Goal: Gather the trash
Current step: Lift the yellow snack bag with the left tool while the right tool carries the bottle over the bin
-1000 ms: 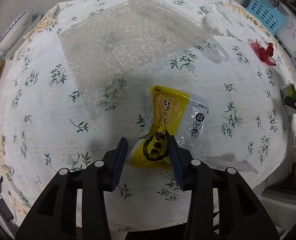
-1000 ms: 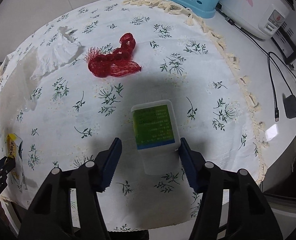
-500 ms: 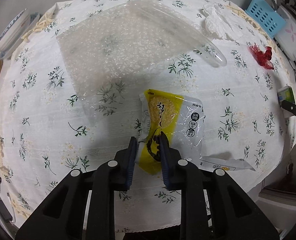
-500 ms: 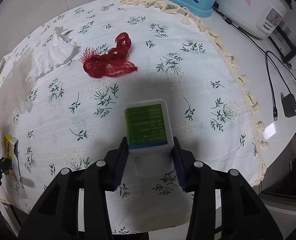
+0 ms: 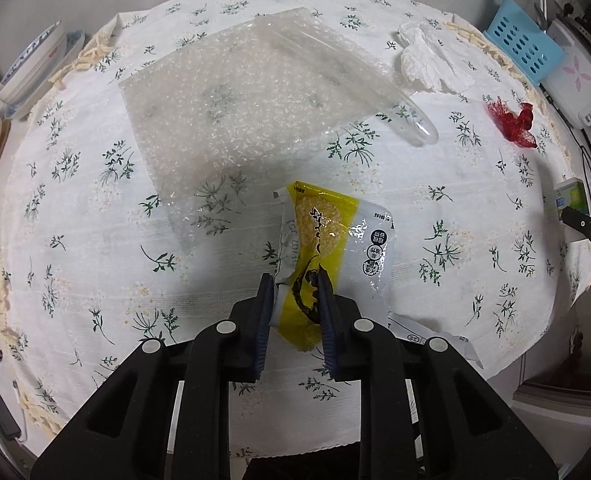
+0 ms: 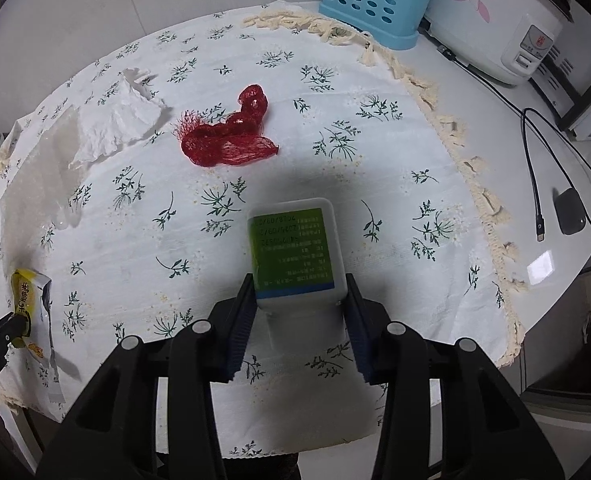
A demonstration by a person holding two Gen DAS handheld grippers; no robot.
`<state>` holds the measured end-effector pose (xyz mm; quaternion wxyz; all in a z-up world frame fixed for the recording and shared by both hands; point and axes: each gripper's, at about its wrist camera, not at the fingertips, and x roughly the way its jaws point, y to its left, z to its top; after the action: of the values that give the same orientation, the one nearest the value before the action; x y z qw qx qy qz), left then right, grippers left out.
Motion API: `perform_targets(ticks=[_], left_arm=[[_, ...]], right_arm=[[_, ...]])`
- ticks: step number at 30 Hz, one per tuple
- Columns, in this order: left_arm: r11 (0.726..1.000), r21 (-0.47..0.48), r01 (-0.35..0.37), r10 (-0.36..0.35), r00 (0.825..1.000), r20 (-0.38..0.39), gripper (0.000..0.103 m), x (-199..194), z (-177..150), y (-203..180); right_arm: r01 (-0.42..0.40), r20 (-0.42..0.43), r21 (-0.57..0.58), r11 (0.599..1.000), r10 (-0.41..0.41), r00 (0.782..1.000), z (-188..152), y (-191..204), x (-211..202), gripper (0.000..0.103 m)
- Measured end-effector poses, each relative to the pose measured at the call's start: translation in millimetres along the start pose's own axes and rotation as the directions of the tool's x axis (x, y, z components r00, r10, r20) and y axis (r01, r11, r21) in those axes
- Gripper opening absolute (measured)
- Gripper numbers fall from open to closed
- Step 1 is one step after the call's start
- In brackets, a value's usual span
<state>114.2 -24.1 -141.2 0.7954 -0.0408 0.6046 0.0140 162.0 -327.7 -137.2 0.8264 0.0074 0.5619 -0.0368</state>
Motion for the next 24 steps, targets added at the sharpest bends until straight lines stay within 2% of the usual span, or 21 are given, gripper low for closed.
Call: perform_targets(ticks=[24], left_arm=[[1.0, -0.011, 0.017, -0.017, 0.999, 0.048, 0.02, -34.0, -10.5, -8.7]], right_arm=[[-0.05, 0.107, -0.067, 0.997, 0.056, 0.993, -11.1, 25.8, -60.4, 0.041]])
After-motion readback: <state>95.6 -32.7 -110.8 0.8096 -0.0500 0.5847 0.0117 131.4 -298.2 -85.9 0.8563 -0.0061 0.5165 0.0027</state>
